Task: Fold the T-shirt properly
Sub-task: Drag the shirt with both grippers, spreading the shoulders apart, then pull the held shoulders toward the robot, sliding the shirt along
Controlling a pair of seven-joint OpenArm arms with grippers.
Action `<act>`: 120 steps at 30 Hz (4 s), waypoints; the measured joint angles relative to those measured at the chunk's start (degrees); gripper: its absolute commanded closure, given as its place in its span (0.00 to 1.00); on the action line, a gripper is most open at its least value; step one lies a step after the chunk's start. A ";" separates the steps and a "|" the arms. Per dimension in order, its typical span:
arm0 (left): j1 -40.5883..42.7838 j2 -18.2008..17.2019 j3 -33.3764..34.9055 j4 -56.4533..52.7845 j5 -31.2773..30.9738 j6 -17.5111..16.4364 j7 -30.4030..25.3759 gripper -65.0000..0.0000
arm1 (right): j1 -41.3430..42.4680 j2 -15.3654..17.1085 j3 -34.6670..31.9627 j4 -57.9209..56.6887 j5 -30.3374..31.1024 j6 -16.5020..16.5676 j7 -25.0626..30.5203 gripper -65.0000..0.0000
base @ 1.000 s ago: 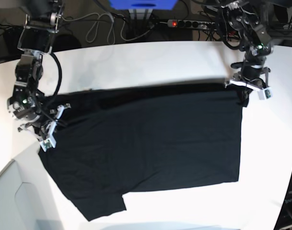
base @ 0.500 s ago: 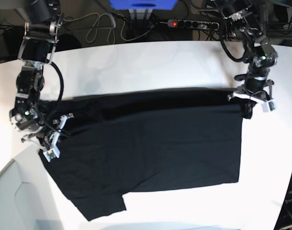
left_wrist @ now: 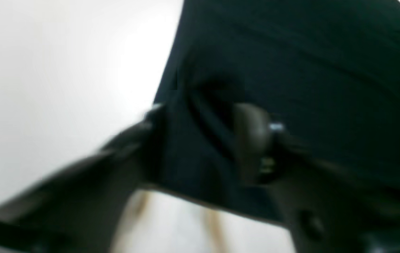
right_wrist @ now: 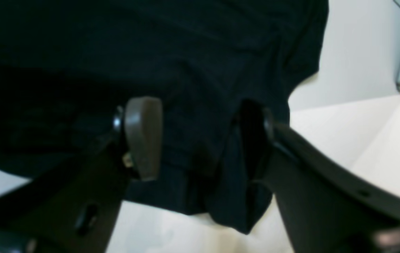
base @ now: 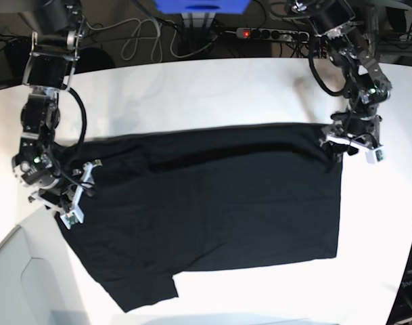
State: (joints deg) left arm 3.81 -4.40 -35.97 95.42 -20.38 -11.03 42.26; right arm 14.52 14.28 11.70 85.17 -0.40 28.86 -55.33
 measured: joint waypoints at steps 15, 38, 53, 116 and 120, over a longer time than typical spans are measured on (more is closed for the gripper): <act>2.12 0.31 -6.56 -1.88 -0.26 -0.35 -0.26 0.43 | -5.09 2.49 0.42 8.81 0.44 -0.02 0.39 0.47; -0.02 -1.64 -2.47 -17.29 -2.21 -1.25 -9.73 0.88 | -7.76 4.52 12.35 -7.21 0.50 -0.02 6.21 0.46; -0.02 -1.62 -2.51 -18.08 -2.80 -1.27 -9.73 1.00 | -15.45 4.61 12.50 9.33 0.72 -0.02 6.45 0.46; 0.48 -2.93 -2.51 -18.23 -3.04 -1.70 -9.27 1.00 | -9.49 9.18 12.63 -8.68 0.22 6.69 10.75 0.35; 0.68 -3.04 -2.49 -18.23 -3.10 -1.68 -9.31 1.00 | -8.66 8.98 12.66 -9.60 0.07 6.69 10.78 0.35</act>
State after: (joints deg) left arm 4.49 -7.44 -38.46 77.19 -23.49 -12.71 32.95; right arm 5.87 23.27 24.36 75.57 -0.34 35.55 -44.56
